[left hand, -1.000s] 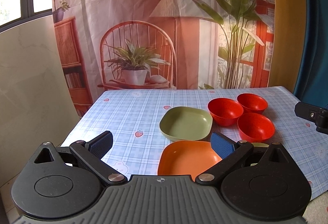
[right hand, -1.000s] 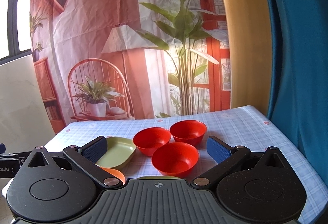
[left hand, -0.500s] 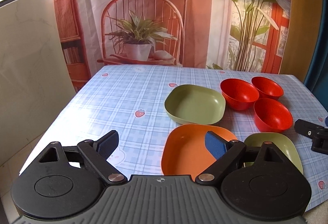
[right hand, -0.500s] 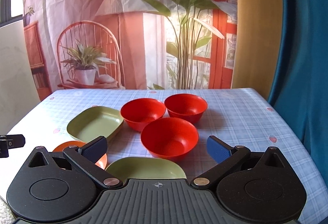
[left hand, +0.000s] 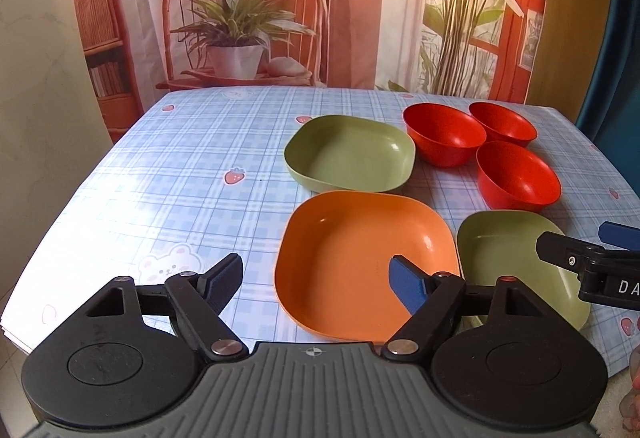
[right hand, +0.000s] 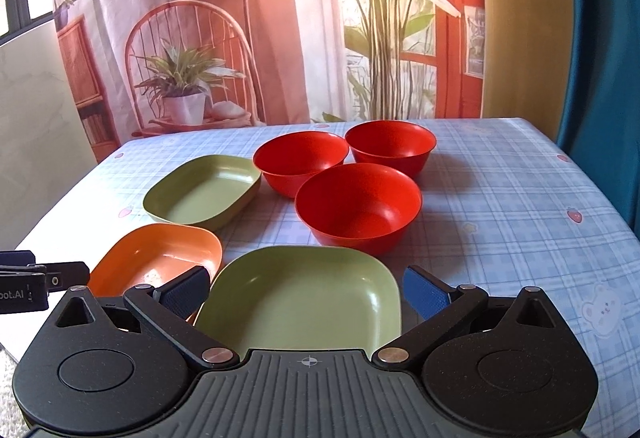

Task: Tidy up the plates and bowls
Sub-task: 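Move the left gripper to the rim of the orange square plate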

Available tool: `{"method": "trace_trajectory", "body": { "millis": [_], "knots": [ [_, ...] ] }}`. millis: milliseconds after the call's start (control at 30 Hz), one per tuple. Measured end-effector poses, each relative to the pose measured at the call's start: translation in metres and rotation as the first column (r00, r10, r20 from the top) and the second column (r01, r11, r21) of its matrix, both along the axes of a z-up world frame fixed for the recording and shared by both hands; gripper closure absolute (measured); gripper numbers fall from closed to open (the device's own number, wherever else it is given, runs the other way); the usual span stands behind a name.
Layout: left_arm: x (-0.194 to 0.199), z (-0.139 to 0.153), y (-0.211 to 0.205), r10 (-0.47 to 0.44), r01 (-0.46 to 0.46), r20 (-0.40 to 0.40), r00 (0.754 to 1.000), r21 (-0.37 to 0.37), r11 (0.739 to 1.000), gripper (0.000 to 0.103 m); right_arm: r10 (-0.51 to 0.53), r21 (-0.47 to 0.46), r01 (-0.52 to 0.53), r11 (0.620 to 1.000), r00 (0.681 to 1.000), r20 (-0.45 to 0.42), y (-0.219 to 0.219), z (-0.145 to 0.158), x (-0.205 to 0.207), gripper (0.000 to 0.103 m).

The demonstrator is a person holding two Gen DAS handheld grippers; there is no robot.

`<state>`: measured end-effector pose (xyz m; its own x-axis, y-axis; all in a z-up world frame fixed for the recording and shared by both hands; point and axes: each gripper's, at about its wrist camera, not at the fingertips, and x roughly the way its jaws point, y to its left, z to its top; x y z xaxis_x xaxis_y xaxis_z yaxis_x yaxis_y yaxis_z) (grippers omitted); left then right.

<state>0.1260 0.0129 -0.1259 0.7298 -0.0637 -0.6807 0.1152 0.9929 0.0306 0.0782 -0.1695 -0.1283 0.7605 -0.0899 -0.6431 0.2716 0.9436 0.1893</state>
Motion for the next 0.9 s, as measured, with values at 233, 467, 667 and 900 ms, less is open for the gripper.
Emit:
{"method": "trace_trajectory", "body": {
  "millis": [233, 467, 667, 900],
  "knots": [
    [0.015, -0.027, 0.015, 0.013, -0.019, -0.125, 0.992, -0.047, 0.999, 0.065, 0.019, 0.018, -0.019, 1.0, 1.0, -0.016, 0.003, -0.008, 0.006, 0.005],
    [0.015, -0.027, 0.03, 0.025, -0.037, -0.118, 0.993, -0.102, 0.994, 0.078, 0.078, 0.012, -0.078, 0.997, 0.997, -0.017, 0.011, -0.006, 0.016, 0.013],
    [0.014, -0.031, 0.037, 0.034, -0.052, -0.135, 0.99, -0.135, 0.989, 0.082, 0.156, 0.027, -0.155, 0.988, 0.987, -0.034, 0.02, -0.007, 0.035, 0.031],
    [0.017, -0.036, 0.043, 0.026, -0.049, -0.138, 0.99, -0.166, 0.985, 0.083, 0.204, 0.018, -0.204, 0.979, 0.977, -0.058, 0.029, -0.01, 0.056, 0.046]
  ]
}}
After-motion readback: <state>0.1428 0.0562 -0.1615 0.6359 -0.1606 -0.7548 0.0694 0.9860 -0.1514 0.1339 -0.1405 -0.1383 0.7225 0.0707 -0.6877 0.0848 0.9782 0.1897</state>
